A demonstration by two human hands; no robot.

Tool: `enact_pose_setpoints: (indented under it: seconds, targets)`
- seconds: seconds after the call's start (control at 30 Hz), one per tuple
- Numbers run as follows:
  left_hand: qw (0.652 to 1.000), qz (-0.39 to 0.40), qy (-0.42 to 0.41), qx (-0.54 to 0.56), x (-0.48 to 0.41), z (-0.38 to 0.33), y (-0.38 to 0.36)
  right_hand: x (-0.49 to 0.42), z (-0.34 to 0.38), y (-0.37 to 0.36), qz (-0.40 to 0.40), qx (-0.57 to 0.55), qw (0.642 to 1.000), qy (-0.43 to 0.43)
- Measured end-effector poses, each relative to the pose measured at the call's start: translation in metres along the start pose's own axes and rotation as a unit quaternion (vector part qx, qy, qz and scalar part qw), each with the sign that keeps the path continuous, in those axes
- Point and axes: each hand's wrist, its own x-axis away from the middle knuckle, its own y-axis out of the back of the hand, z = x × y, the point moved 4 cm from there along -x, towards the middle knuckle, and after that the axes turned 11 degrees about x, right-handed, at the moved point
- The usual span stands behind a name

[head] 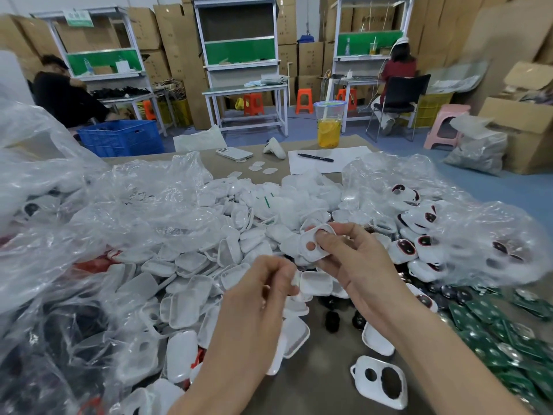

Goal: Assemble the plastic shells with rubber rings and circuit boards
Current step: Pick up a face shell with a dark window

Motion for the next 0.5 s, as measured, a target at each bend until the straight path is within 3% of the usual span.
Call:
enact_pose_setpoints:
  seconds: [0.1, 0.2, 0.5]
  targets:
    - [0.979, -0.060, 0.079, 0.178, -0.006, 0.005, 0.008, 0.003, -0.002, -0.008, 0.003, -0.021, 1.000, -0.010]
    - [0.952, -0.064, 0.120, 0.274, -0.009, 0.011, 0.012, 0.005, -0.002, -0.012, 0.004, -0.031, 0.999, -0.006]
    - [0.934, -0.052, 0.130, 0.330, -0.013, 0.014, 0.011, 0.004, -0.002, -0.012, 0.000, -0.035, 0.999, -0.003]
